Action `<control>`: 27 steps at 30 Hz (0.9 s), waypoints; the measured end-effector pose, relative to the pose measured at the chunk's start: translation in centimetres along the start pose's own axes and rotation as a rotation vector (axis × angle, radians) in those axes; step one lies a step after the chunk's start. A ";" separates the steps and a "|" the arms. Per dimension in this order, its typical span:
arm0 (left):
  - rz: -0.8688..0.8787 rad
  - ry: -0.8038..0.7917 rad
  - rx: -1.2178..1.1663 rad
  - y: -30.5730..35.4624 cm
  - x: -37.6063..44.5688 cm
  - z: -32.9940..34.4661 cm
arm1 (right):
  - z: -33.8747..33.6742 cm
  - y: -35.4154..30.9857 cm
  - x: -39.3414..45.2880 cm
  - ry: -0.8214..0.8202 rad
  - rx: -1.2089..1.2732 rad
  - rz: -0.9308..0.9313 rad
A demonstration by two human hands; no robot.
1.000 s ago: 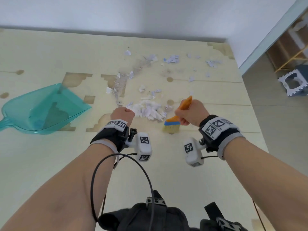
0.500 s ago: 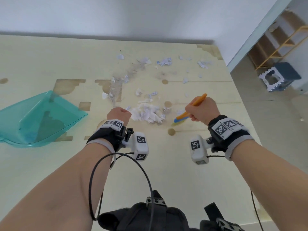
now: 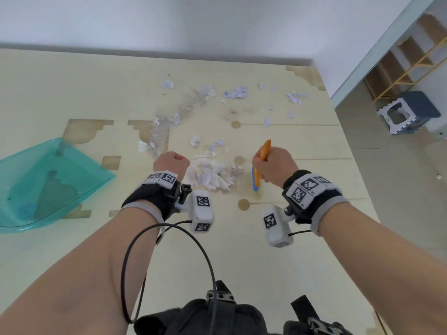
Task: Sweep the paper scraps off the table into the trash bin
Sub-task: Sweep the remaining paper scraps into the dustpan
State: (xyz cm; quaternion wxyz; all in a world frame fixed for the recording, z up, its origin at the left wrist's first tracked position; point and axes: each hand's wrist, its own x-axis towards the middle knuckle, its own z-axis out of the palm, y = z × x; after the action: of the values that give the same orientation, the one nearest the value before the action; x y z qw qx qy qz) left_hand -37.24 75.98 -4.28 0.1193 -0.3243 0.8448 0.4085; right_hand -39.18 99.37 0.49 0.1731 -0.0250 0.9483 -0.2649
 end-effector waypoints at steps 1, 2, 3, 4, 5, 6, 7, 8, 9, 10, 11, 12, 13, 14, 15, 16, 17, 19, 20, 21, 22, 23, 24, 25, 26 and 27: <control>-0.004 0.004 -0.005 0.1 0.2 -0.1 | -0.7 0.0 0.4 0.051 0.074 0.008; -0.007 0.007 -0.010 0.2 0.4 -0.1 | -1.6 0.3 0.7 0.118 0.108 0.023; -0.009 0.010 -0.014 0.4 0.6 -0.1 | -2.6 0.6 1.1 0.190 0.090 0.038; -0.009 0.009 -0.018 0.6 0.7 -0.1 | -3.5 1.1 1.4 0.250 0.030 0.057; -0.006 0.005 -0.019 0.8 0.7 0.0 | -4.0 1.7 1.7 0.289 -0.037 0.078; 0.000 0.001 -0.019 0.9 0.7 0.1 | -4.2 2.1 2.0 0.297 -0.090 0.101; 0.006 -0.002 -0.020 1.1 0.7 0.3 | -4.0 2.3 2.1 0.271 -0.131 0.122; 0.010 -0.004 -0.025 1.3 0.7 0.4 | -3.3 2.3 2.2 0.226 -0.159 0.127; 0.015 -0.005 -0.029 1.5 0.7 0.6 | -2.4 2.2 2.2 0.175 -0.164 0.104; 0.018 -0.005 -0.033 1.7 0.9 0.8 | -1.5 1.9 2.2 0.124 -0.139 0.062; 0.020 -0.005 -0.032 1.8 0.9 0.9 | -0.9 1.6 2.0 0.076 -0.088 0.023; 0.022 -0.007 -0.030 2.0 1.0 0.9 | -0.7 1.3 1.9 0.053 -0.007 0.005; 0.025 -0.010 -0.030 2.2 1.1 1.0 | -0.9 1.1 1.9 0.056 0.086 0.013; 0.027 -0.013 -0.031 2.3 1.3 1.0 | -1.5 1.3 2.1 0.093 0.160 0.034; 0.032 -0.016 -0.030 2.6 1.4 1.0 | -2.3 1.7 2.5 0.166 0.197 0.058; 0.034 -0.020 -0.026 2.7 1.6 1.1 | -3.2 2.3 2.9 0.260 0.181 0.078; 0.038 -0.024 -0.021 2.9 1.7 1.2 | -4.1 3.0 3.3 0.344 0.128 0.093; 0.043 -0.026 -0.004 3.3 2.0 1.5 | -5.2 4.5 4.0 0.438 0.014 0.134; 0.045 -0.026 0.010 3.5 2.1 1.7 | -5.4 5.0 4.4 0.443 -0.021 0.159; 0.048 -0.029 0.026 3.7 2.2 1.9 | -5.1 5.3 4.6 0.411 -0.039 0.179; 0.052 -0.032 0.036 3.9 2.2 2.2 | -4.6 5.3 4.7 0.359 -0.037 0.181; 0.057 -0.035 0.041 4.1 2.3 2.4 | -3.9 5.2 4.8 0.299 -0.010 0.162; 0.061 -0.037 0.037 4.3 2.4 2.6 | -3.3 4.9 4.9 0.240 0.045 0.130; 0.066 -0.037 0.028 4.6 2.4 2.8 | -2.8 4.7 4.9 0.192 0.128 0.100; 0.069 -0.034 0.015 4.8 2.5 2.9 | -2.5 4.3 4.8 0.169 0.214 0.081; 0.073 -0.032 0.008 5.1 2.6 3.1 | -2.6 4.2 4.9 0.183 0.267 0.078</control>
State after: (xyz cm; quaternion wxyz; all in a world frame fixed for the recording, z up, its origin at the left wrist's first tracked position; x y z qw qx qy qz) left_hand -42.67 79.50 -4.32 0.1190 -0.2861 0.8557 0.4144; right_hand -44.45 103.61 -1.14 0.0982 0.0592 0.9168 -0.3827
